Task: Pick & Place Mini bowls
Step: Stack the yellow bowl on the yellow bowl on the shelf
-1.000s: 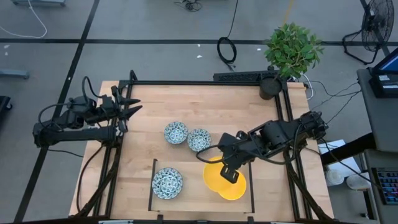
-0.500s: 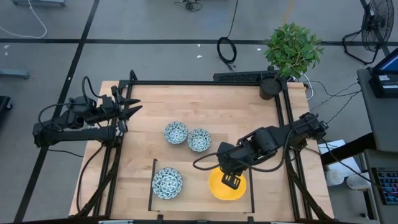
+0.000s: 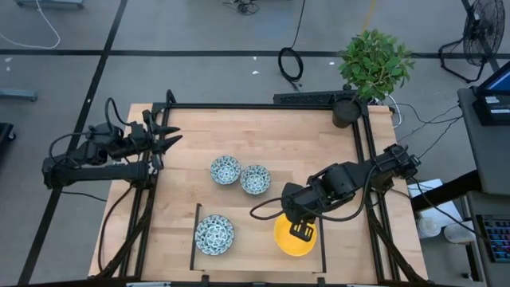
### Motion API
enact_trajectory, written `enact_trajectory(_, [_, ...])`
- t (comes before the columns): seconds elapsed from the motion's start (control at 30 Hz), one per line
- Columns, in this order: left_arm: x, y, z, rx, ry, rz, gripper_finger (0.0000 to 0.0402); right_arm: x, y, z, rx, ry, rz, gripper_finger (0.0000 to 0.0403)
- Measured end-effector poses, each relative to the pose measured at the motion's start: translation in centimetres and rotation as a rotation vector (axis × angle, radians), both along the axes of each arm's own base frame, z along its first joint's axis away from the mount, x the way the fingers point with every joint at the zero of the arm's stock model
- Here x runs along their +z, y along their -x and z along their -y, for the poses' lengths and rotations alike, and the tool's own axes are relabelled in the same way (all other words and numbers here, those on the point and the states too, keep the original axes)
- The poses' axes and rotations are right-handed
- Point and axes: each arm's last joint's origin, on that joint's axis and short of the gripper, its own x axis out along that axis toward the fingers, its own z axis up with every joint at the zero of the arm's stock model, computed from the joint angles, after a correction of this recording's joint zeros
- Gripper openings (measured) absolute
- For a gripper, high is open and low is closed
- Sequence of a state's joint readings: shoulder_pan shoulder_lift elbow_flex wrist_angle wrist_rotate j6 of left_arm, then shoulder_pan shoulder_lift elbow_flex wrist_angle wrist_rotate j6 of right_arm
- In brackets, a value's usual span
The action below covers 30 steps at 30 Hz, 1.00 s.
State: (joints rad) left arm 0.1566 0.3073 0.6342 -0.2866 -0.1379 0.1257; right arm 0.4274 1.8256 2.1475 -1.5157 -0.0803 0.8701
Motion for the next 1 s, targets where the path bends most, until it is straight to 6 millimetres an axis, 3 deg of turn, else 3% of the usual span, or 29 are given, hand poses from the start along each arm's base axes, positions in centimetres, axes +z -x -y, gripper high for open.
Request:
enact_trajectory(0.47, [0.0,0.0,0.0,0.0,0.0,0.0,0.0118,0.0,0.1,0.0,0.069,0.023,0.005,0.0])
enact_trajectory(0.77, [0.0,0.0,0.0,0.0,0.0,0.0,0.0118,2.1,2.3,1.3,-0.013,0.084,0.068,0.0])
enact_trajectory(1.0, [0.0,0.0,0.0,0.0,0.0,0.0,0.0118,2.4,2.9,0.9,-0.021,0.093,0.085,0.0])
